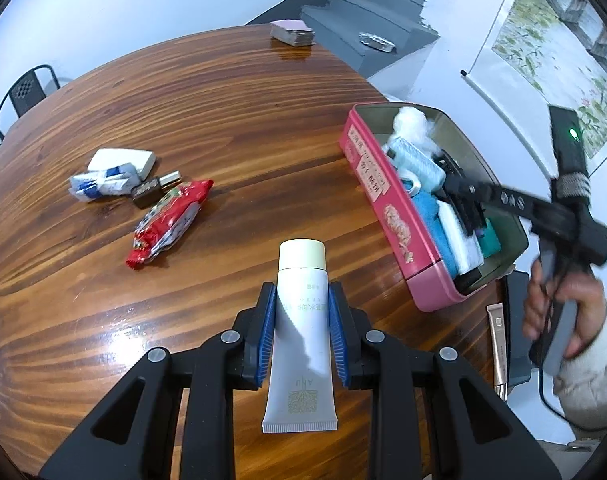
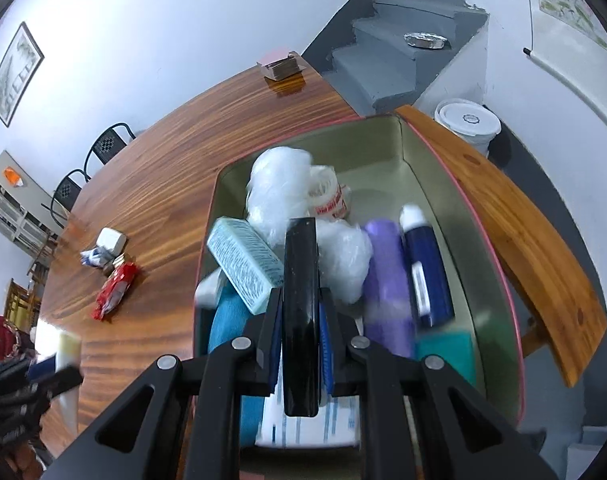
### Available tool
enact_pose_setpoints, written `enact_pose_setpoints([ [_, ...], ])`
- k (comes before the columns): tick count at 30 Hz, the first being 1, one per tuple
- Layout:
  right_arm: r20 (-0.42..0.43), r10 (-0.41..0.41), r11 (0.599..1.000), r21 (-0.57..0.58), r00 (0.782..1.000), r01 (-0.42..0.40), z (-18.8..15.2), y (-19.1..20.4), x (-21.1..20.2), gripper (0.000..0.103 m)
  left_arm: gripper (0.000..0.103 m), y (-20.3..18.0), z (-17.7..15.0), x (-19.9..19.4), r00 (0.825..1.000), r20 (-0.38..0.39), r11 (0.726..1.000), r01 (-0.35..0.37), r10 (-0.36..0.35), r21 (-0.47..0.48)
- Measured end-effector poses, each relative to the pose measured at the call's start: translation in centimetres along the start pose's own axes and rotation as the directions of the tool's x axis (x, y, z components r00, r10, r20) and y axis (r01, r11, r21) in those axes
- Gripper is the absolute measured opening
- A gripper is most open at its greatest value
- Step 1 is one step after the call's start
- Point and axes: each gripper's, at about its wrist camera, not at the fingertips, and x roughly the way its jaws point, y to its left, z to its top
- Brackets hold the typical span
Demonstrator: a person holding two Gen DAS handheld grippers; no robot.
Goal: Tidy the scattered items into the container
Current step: 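Lower the black hairbrush into the tin with the right gripper while the left carries the tube, then lower the white tube into the tin and open the left gripper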
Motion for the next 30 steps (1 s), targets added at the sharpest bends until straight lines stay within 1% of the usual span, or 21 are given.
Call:
enact_pose_setpoints([
  [6,-0.02,-0.026,1.0,-0.01,0.999,0.026,1.4,-0.5,1.8,0.018,0.028,0.4,0.0,-0.3,1.0,0.005,1.0,-0.012,0.012,-0.018],
  [12,-0.016,-0.01,1.0,-0.006,1.0,0.009,1.0,-1.2,1.0,0.018,0.028,-0.7,0.6,0.2,1.0,0.003,1.0,0.004,-0.004,0.007],
  [17,-0.006,0.019,0.999,0.032,1.0,-0.019,0.2,-2.1,-0.6,0.018,0.028,-3.1,2.2,0.4,0.999,0.012,0.997,0.034,-0.035,0.064],
  [21,0.045,0.035,0.997,0.068,0.998,-0.038,-0.5,-3.0,-3.0,0.021,0.028,-5.6,4.1,0.7,0.996,0.023,0.991,0.081,-0.084,0.103],
  [24,0.06,0.031,0.996,0.085,0.998,-0.036,-1.2,-3.7,-4.3,0.021,0.028,-7.6,5.4,1.1,0.993,0.029,0.985,0.109,-0.114,0.137],
  [30,0.083,0.021,0.989,0.144,0.996,-0.033,-2.5,-5.3,-6.3,0.021,0.028,-11.8,7.6,2.8,0.986,0.014,0.968,0.163,-0.169,0.192],
])
